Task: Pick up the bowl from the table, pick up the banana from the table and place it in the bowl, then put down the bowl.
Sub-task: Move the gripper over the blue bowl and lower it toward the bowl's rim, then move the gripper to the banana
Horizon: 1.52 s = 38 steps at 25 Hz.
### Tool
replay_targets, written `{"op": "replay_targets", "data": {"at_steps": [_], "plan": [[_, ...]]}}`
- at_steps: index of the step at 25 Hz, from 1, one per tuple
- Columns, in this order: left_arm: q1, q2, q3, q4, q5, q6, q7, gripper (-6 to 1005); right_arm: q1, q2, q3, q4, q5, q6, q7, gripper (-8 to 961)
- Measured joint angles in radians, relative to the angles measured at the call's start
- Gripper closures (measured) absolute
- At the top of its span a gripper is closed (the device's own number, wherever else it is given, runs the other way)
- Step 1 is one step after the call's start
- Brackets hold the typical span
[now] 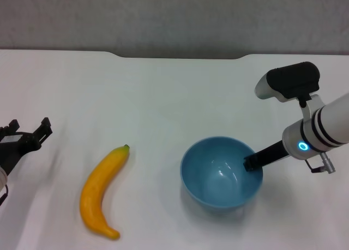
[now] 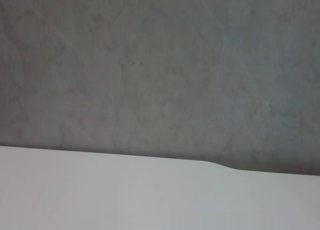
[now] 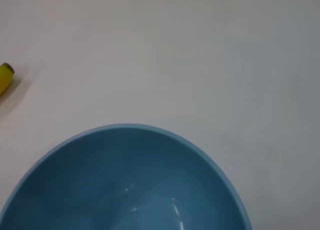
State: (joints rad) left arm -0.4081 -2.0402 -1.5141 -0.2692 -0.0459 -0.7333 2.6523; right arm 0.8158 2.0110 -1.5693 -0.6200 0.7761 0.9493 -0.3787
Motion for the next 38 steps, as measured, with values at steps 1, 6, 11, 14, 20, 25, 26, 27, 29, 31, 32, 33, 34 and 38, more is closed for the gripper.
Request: {"op": "replay_targets", "data": {"at_steps": [1, 6, 11, 14, 20, 25, 26, 27, 29, 31, 32, 33, 34, 38], "plan": [[0.000, 0.000, 0.000, 0.000, 0.000, 0.000, 0.000, 170, -0.001, 0.000, 0.000, -0.001, 0.000, -0.002, -0.003, 740], [0.000, 0.000, 0.004, -0.003, 0.000, 0.000, -0.014, 170, -0.011, 0.000, -0.005, 0.003, 0.000, -0.035, -0.010, 872], [-0.004, 0.002, 0.009, -0.004, 0.005, 0.029, -0.036, 171, -0.028, 0.002, -0.006, -0.005, 0.004, -0.066, -0.010, 926], [-0.009, 0.003, 0.009, -0.006, 0.007, 0.038, -0.038, 171, -0.044, 0.003, -0.006, -0.014, 0.009, -0.086, -0.010, 926], [-0.007, 0.017, 0.062, -0.096, 0.092, 0.125, -0.202, 171, -0.117, 0.002, 0.006, -0.113, 0.007, -0.122, -0.009, 926], [0.014, 0.035, 0.096, -0.268, 0.283, 0.268, -0.414, 171, -0.165, -0.001, 0.034, -0.159, 0.004, -0.137, -0.009, 926], [0.021, 0.037, 0.096, -0.299, 0.325, 0.297, -0.453, 171, -0.167, -0.001, 0.037, -0.161, 0.003, -0.138, -0.009, 926], [0.030, 0.040, 0.099, -0.336, 0.378, 0.331, -0.503, 171, -0.168, -0.001, 0.038, -0.161, 0.003, -0.139, -0.010, 926], [0.041, 0.047, 0.111, -0.397, 0.482, 0.389, -0.610, 172, -0.173, -0.002, 0.039, -0.161, 0.003, -0.143, -0.010, 926], [0.054, 0.076, 0.162, -0.491, 0.645, 0.432, -0.822, 172, -0.180, -0.003, 0.043, -0.161, 0.002, -0.146, -0.010, 926], [0.056, 0.081, 0.170, -0.506, 0.668, 0.434, -0.850, 172, -0.183, -0.003, 0.046, -0.161, 0.002, -0.147, -0.010, 926], [0.060, 0.093, 0.188, -0.536, 0.726, 0.435, -0.925, 172, -0.185, -0.004, 0.049, -0.161, 0.001, -0.149, -0.010, 926], [0.063, 0.104, 0.197, -0.559, 0.773, 0.434, -0.982, 172, -0.186, -0.005, 0.052, -0.162, 0.000, -0.151, -0.010, 926], [0.064, 0.136, 0.202, -0.608, 1.017, 0.400, -1.226, 172, -0.188, -0.005, 0.065, -0.162, 0.000, -0.155, -0.013, 926]]}}
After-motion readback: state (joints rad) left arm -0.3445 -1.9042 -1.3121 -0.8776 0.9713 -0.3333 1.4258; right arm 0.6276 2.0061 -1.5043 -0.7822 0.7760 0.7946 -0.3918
